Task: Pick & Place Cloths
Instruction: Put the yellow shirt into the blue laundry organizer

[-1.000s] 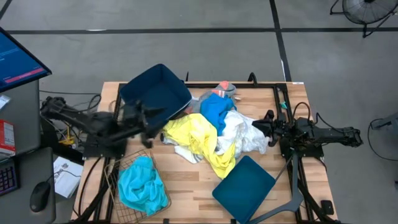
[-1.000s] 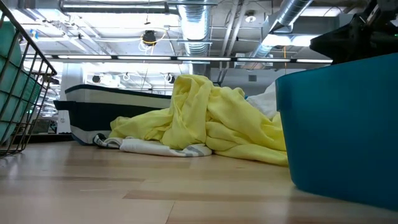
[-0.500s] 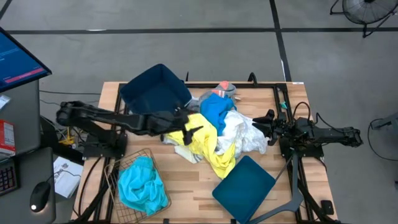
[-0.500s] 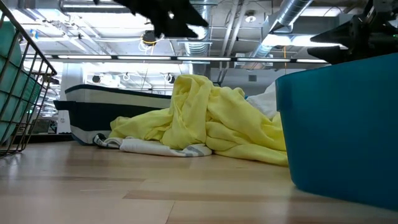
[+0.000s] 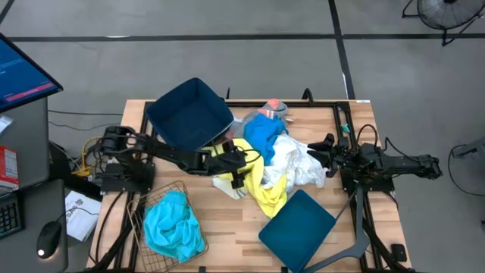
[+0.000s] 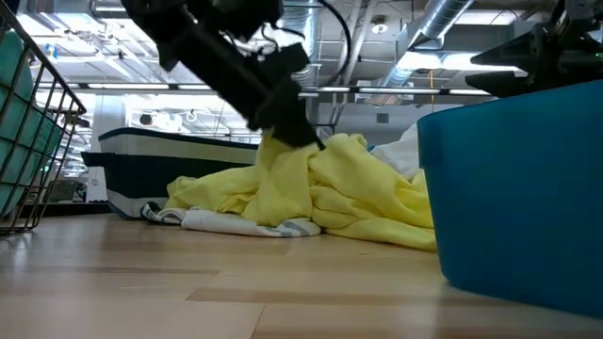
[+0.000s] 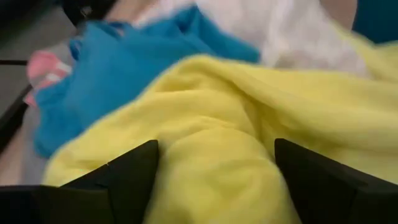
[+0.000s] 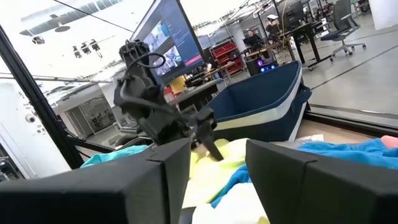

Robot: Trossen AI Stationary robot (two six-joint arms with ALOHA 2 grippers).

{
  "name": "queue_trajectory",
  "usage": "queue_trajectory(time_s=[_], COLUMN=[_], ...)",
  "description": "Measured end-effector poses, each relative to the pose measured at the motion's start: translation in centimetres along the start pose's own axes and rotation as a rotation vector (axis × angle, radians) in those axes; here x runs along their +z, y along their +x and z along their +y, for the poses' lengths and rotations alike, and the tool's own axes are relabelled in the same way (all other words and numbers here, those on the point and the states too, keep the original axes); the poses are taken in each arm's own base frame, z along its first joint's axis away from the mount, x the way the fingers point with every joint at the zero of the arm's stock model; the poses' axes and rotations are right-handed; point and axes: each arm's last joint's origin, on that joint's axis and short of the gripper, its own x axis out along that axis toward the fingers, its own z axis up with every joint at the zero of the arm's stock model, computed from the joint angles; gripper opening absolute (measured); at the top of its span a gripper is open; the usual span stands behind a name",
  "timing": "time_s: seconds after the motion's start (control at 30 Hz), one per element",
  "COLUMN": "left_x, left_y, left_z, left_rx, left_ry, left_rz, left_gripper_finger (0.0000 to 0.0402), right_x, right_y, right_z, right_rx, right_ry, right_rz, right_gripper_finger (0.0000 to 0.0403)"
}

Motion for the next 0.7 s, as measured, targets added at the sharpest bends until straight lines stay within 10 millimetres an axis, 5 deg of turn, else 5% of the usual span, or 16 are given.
queue_trajectory(time_s=[0.23,0.5,0.7], left_x=[-0.1,0.8,3.5], left_y=[-0.4,-1.8,-4.6], left_z=[-0.3,1.2,2.8], left_rx=[-0.003,0.030,0.009], left_ry=[-0.088,-0.122,-0.197], left_rz=[0.016,0.020,-0.095], left_gripper_finger=[0.0253,0.0021,0.0005], right_x=[0.0,-0.1,-0.1], right_y=[0.0,0.0,0.0], right_z=[0.0,0.0,0.0], right_rx=[0.000,-0.004,-0.004], right_ry=[0.000,-0.002,-0.002], right_rz=[0.000,0.008,0.008], right_gripper_finger=[0.0145,0.0139,0.0136])
